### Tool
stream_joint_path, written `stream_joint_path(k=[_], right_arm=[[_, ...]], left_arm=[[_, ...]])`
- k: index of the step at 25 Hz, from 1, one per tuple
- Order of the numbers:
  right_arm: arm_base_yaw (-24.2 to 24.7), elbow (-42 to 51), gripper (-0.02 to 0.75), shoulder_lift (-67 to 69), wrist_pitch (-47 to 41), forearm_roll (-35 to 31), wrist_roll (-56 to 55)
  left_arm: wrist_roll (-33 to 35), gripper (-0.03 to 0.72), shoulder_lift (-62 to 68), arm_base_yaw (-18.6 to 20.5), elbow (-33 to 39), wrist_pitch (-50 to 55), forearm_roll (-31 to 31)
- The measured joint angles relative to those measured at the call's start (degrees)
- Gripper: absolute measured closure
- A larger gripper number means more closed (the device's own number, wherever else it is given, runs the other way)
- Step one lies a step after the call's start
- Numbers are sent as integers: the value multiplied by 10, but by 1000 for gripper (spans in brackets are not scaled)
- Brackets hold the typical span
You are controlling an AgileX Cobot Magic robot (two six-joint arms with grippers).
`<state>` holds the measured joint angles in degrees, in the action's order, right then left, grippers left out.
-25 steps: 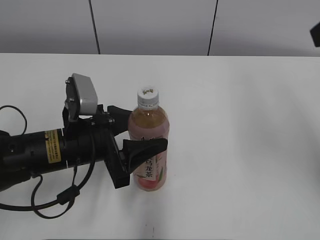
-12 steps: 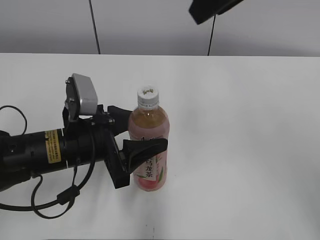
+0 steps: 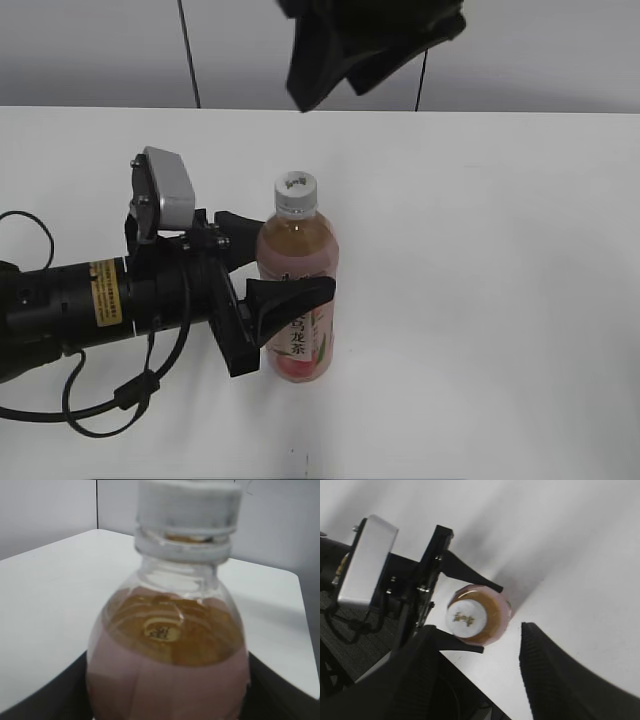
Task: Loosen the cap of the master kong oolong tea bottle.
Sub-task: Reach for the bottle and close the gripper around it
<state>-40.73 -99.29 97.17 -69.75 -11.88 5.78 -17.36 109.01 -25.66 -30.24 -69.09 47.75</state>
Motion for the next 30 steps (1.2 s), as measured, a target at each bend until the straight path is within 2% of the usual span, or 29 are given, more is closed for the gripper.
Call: stream_joint_path(k=[4,7,20,30], right_arm=[[-58,0,335,17,0,29,-53],[-77,0,335,34,-1,44,-102],[-79,0,335,61,-1,88,-123],[-79,0,335,66,-2,92,-123]], left_arm=[[0,226,0,0,0,0,0],[0,226,0,0,0,0,0],[0,226,0,0,0,0,0],[0,226,0,0,0,0,0]])
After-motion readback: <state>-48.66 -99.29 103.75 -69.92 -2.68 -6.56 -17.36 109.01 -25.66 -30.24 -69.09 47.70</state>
